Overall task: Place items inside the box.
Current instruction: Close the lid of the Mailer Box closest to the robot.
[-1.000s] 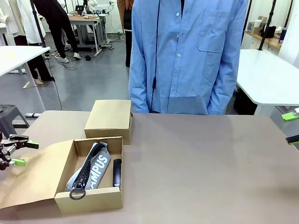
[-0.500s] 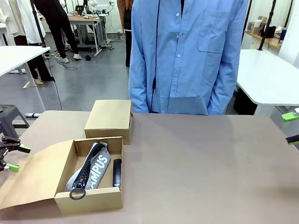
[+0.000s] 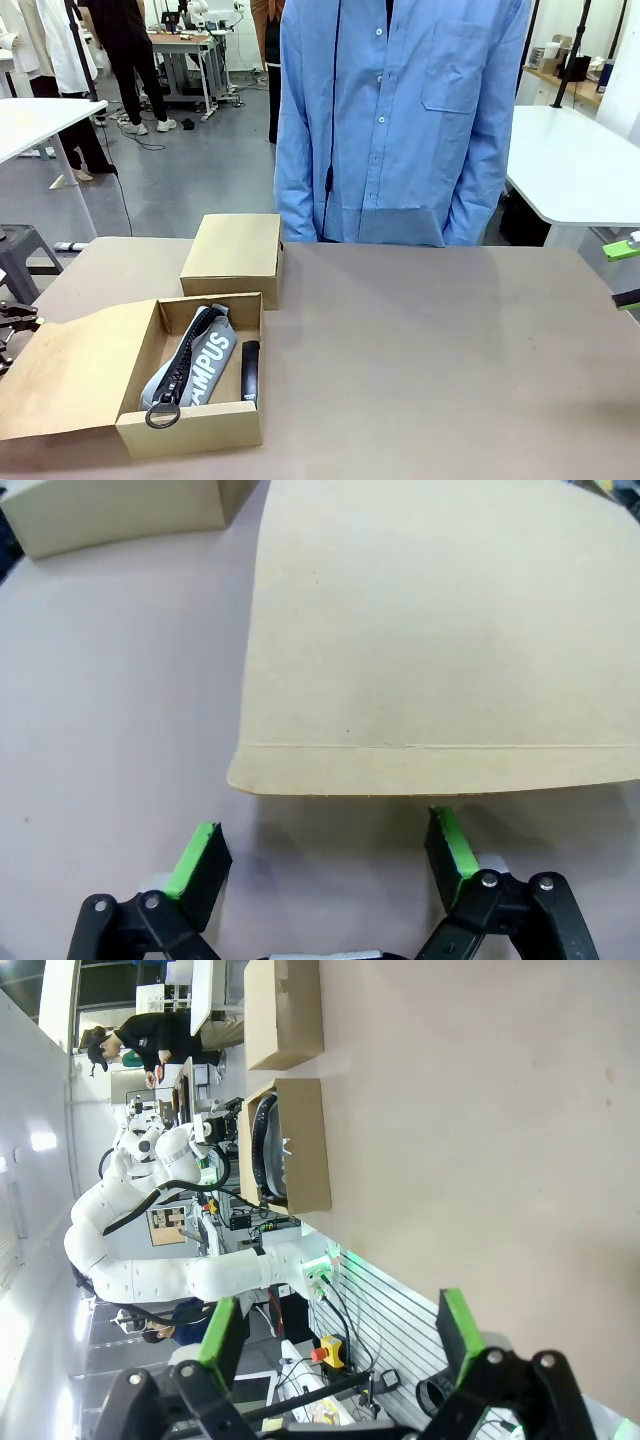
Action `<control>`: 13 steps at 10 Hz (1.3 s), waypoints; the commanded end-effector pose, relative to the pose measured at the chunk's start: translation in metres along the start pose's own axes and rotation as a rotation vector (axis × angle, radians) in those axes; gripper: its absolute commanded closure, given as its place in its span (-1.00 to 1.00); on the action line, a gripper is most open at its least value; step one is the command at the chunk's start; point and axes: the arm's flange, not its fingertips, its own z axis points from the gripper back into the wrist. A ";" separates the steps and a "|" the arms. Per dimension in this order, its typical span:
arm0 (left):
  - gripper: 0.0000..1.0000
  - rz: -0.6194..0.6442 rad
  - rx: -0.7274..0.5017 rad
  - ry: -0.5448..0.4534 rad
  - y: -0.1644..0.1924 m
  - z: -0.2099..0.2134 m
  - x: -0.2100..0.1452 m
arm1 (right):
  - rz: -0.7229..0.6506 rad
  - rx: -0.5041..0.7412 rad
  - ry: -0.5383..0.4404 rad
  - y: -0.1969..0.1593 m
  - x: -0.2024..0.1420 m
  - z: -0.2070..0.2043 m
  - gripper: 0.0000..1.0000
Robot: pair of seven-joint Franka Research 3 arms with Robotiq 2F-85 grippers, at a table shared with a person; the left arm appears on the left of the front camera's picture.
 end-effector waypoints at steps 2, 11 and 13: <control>-1.00 -0.018 0.056 0.040 -0.014 -0.013 -0.078 | -0.007 0.019 -0.006 0.004 0.001 0.001 -1.00; -1.00 -0.122 -0.142 -0.298 -0.043 -0.039 -0.019 | -0.007 0.019 -0.006 0.004 0.001 0.001 -1.00; -1.00 -0.104 -0.147 -0.480 -0.051 -0.010 -0.005 | -0.007 0.019 -0.006 0.004 0.001 0.001 -1.00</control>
